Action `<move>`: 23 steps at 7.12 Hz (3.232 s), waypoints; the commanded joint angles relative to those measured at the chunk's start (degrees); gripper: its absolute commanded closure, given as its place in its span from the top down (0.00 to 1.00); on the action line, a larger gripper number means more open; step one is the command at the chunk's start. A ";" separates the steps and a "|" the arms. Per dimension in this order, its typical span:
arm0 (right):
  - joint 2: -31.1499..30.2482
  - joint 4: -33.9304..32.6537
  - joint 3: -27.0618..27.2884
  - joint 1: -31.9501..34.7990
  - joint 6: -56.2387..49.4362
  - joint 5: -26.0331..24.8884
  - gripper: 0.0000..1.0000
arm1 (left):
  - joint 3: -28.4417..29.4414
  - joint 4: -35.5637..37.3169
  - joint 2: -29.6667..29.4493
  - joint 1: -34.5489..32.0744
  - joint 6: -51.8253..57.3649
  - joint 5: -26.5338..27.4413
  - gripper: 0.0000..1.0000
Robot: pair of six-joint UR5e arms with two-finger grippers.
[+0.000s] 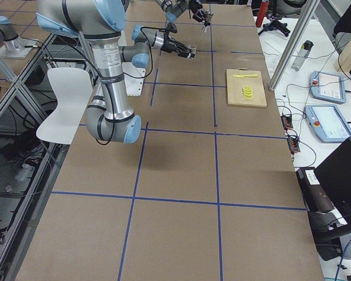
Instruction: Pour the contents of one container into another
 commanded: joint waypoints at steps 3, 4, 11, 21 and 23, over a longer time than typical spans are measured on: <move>0.09 0.00 -0.02 -0.01 0.00 0.04 0.00 | -1.92 -4.91 10.70 1.05 -7.74 26.82 0.00; 0.09 0.00 -0.02 -0.09 0.00 -0.05 0.00 | -2.10 -4.74 11.07 3.58 -7.74 34.34 0.00; 0.09 0.00 -0.02 -0.09 0.00 0.04 0.00 | 2.02 -3.16 10.82 21.44 -5.29 74.05 0.00; 0.09 0.00 -0.11 -0.01 0.00 0.04 0.00 | 4.66 -2.10 8.36 23.73 -13.01 74.32 0.00; 0.09 0.00 -0.11 -0.01 0.00 0.04 0.00 | 7.11 -2.02 8.18 23.82 -12.84 74.32 0.00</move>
